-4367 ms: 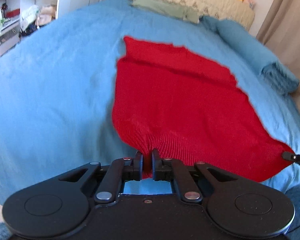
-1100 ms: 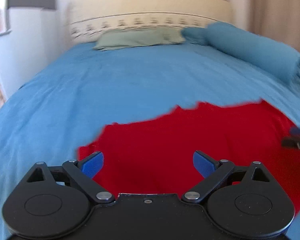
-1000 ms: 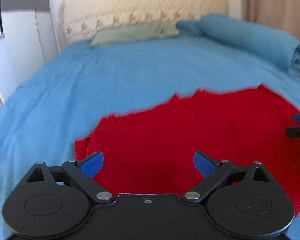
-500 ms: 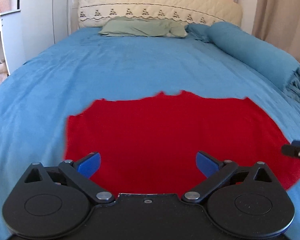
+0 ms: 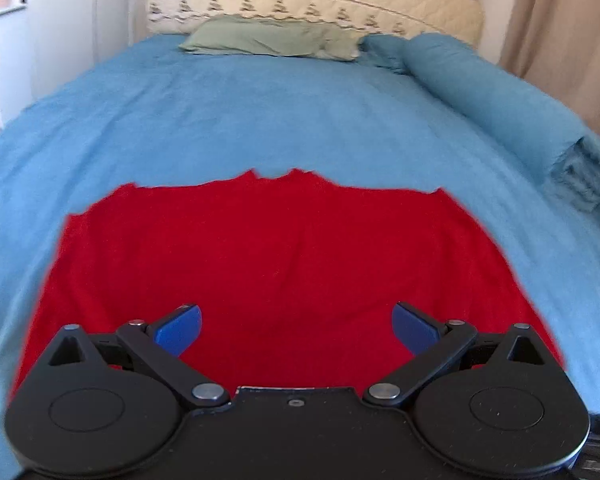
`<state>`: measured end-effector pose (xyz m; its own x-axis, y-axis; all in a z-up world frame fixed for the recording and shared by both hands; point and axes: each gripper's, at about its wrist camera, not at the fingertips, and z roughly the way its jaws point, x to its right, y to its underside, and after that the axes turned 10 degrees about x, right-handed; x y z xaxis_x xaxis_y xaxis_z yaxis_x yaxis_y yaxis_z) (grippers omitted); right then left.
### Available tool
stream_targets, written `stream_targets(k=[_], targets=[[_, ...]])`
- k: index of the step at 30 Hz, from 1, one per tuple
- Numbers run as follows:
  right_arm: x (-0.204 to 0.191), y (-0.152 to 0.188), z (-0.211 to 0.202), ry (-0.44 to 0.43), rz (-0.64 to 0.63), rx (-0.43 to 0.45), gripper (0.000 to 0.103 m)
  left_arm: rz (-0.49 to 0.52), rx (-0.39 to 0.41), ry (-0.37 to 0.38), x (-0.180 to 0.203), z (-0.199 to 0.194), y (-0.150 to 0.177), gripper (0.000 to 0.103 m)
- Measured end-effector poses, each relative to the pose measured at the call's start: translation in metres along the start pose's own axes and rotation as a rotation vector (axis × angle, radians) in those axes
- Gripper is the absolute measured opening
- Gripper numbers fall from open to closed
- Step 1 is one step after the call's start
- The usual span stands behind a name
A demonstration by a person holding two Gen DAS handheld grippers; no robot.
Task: Fold small clothes
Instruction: 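Open both tools and move them back over the folded sweater, then grasp one side of the sweater with the right tool and fold it over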
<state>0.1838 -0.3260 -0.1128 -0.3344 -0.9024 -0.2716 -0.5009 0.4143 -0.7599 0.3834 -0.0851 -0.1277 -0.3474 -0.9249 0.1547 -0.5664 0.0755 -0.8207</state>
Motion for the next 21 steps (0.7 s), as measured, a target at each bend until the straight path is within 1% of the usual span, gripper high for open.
stream_targets(k=[2, 5, 8, 11, 12, 13, 14, 16, 18, 21], targets=[[0.011, 0.002, 0.008, -0.028, 0.076, 0.025, 0.101, -0.003, 0.006, 0.005, 0.006, 0.002, -0.004, 0.103], [0.021, 0.0, 0.02, -0.04, 0.152, 0.071, 0.1, -0.023, -0.002, -0.026, 0.003, 0.013, -0.009, 0.103], [0.022, -0.01, 0.033, -0.04, 0.178, 0.105, 0.096, -0.065, -0.012, -0.064, -0.01, 0.028, -0.014, 0.103], [0.024, -0.017, 0.046, -0.047, 0.217, 0.114, 0.092, -0.067, -0.032, -0.116, -0.02, 0.047, -0.016, 0.103], [0.026, -0.019, 0.049, -0.05, 0.233, 0.12, 0.085, -0.064, -0.046, -0.135, -0.023, 0.053, -0.015, 0.103], [0.029, -0.022, 0.053, -0.041, 0.243, 0.12, 0.075, -0.064, -0.061, -0.148, -0.026, 0.059, -0.013, 0.103], [0.031, -0.022, 0.055, -0.032, 0.254, 0.12, 0.07, -0.07, -0.078, -0.151, -0.028, 0.065, -0.011, 0.103], [0.038, -0.022, 0.058, -0.022, 0.287, 0.116, 0.052, -0.096, -0.107, -0.141, -0.031, 0.073, -0.003, 0.102], [0.042, -0.022, 0.059, -0.012, 0.296, 0.11, 0.045, -0.066, -0.093, -0.153, -0.027, 0.074, 0.002, 0.102], [0.043, -0.025, 0.058, -0.023, 0.294, 0.092, 0.031, 0.019, -0.096, -0.186, -0.015, 0.078, 0.008, 0.103]])
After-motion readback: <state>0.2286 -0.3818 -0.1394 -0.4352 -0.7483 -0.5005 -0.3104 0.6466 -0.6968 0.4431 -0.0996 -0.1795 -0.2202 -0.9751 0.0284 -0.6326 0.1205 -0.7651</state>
